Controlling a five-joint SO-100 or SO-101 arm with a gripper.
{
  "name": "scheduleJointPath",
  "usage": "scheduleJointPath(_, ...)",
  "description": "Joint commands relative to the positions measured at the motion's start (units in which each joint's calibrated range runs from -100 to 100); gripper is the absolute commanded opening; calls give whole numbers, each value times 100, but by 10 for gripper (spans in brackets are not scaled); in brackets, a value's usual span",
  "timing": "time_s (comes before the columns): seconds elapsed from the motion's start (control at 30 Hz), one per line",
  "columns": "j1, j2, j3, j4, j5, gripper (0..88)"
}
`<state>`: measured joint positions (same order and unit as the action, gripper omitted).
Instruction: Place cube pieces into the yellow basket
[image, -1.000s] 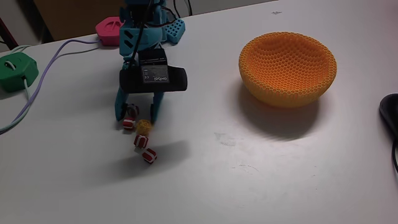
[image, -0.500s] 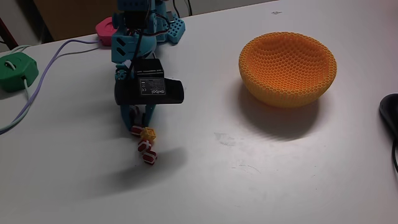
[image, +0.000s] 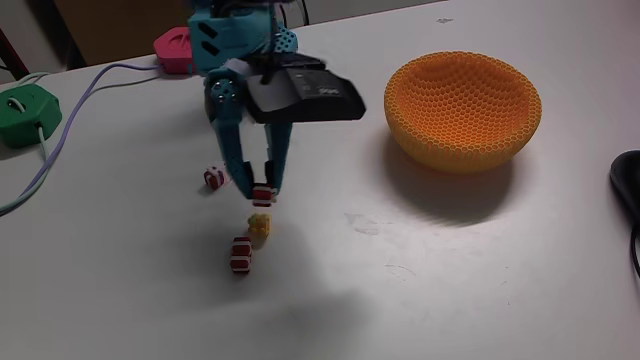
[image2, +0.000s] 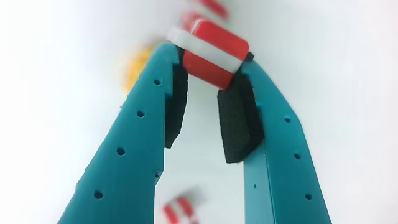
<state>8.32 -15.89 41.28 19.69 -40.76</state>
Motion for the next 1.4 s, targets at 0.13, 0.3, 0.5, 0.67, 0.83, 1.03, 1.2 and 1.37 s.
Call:
scheduleJointPath(0.13, -2658, -315, -1273, 2940, -762, 0)
scheduleJointPath(0.3, -4159, -154, -1225, 3044, -1402, 0)
scheduleJointPath(0.5, -5091, -21, -1629, 3757, -1978, 0)
scheduleJointPath(0.67, -5119, -31, -2236, 4191, -1538, 393)
scheduleJointPath(0.83, -4886, -210, -2371, 4087, -1328, 467)
scheduleJointPath(1.03, -3693, -504, -2727, 3809, -527, 496)
scheduleJointPath(1.2, -1782, -532, -1870, 1767, -469, 463)
scheduleJointPath(1.37, -655, -277, 451, -1813, -845, 457)
